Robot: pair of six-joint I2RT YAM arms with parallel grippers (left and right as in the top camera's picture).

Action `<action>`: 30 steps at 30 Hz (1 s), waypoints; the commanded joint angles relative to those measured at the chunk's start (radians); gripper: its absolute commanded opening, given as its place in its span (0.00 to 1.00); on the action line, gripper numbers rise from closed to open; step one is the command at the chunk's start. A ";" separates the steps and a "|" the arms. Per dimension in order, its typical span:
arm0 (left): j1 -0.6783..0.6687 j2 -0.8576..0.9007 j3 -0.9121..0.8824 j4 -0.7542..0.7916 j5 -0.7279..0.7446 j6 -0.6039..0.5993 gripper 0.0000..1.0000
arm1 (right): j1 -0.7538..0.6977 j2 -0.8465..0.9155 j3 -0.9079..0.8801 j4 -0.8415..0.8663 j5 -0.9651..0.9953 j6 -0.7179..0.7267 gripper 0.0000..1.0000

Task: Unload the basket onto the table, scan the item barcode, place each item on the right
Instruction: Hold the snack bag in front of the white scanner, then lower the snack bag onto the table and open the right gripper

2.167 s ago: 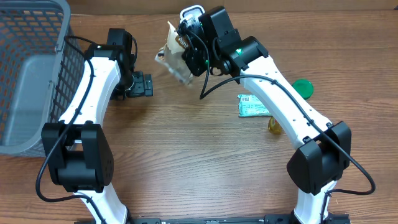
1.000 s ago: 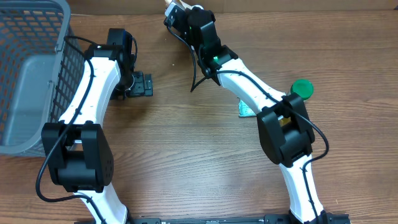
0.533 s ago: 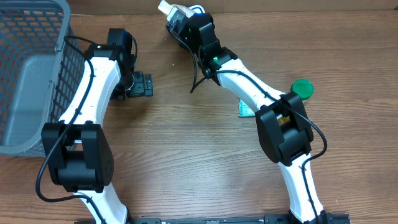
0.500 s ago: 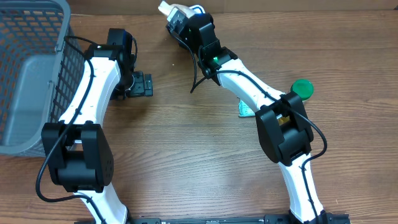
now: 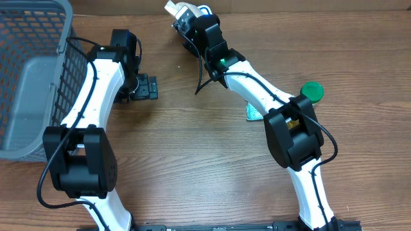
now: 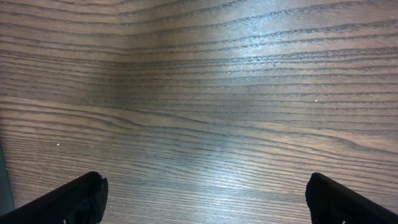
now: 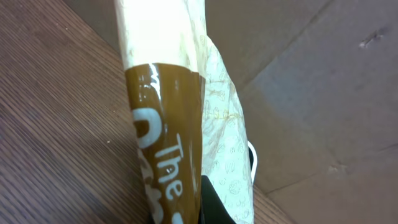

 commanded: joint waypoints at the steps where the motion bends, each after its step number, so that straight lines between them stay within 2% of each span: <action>1: -0.002 0.000 0.006 0.001 -0.012 0.004 1.00 | -0.014 0.027 0.016 0.012 -0.009 0.032 0.04; 5: -0.002 0.000 0.006 0.001 -0.012 0.004 1.00 | -0.020 0.006 0.017 0.018 -0.005 0.043 0.04; 10: -0.002 0.000 0.006 0.001 -0.012 0.004 1.00 | -0.024 -0.068 0.017 -0.005 -0.011 0.164 0.04; 13: -0.002 0.000 0.006 0.001 -0.012 0.004 1.00 | -0.028 -0.139 0.017 -0.079 -0.059 0.244 0.04; 22: -0.002 0.000 0.006 0.001 -0.012 0.004 1.00 | -0.080 -0.305 0.017 -0.564 -0.327 0.589 0.04; 27: -0.002 0.000 0.006 0.001 -0.012 0.004 1.00 | -0.124 -0.298 0.016 -0.851 -0.566 0.619 0.04; 30: -0.002 0.000 0.006 0.001 -0.012 0.004 1.00 | -0.136 -0.283 0.015 -0.992 -0.600 0.618 0.04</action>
